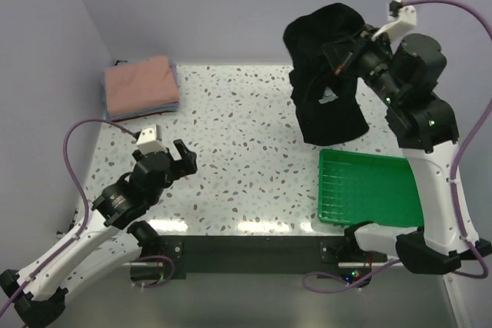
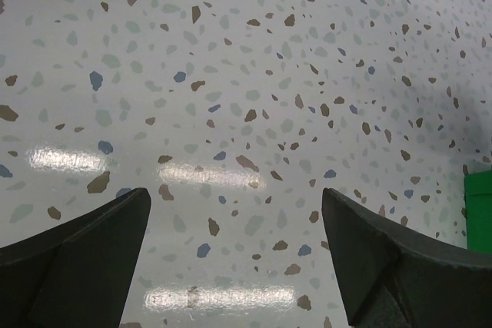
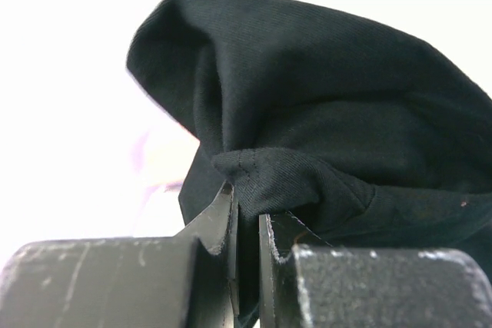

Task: Fold and stack the t-shirts
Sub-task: Move the tshirt to the center of the board

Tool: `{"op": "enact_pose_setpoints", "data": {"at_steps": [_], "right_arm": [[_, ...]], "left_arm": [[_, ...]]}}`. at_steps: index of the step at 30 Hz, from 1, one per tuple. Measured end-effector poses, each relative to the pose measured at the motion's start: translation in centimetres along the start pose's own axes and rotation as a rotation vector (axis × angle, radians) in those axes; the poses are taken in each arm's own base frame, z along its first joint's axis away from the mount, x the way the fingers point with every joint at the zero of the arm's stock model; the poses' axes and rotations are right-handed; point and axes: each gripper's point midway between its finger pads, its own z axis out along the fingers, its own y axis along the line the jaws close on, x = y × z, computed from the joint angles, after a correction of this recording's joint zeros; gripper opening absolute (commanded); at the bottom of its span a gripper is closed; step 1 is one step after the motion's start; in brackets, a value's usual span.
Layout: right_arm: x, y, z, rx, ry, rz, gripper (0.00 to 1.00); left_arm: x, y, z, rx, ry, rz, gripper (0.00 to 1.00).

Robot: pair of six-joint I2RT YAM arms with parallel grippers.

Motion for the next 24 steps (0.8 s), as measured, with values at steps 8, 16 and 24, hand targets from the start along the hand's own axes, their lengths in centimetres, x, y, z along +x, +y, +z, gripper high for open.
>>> {"op": "enact_pose_setpoints", "data": {"at_steps": [8, 16, 24], "right_arm": [[7.5, 11.1, 3.8, -0.28, 0.183, -0.092, 0.0], [19.4, 1.5, 8.1, 0.115, 0.401, -0.165, 0.76], [32.1, -7.0, 4.8, 0.329, 0.719, -0.193, 0.73]], "left_arm": [[0.1, 0.8, -0.2, -0.031, -0.003, -0.011, 0.98], [0.2, 2.0, -1.1, -0.063, -0.002, -0.029, 0.98], [0.8, 2.8, -1.3, -0.086, 0.017, -0.009, 0.97]]}}
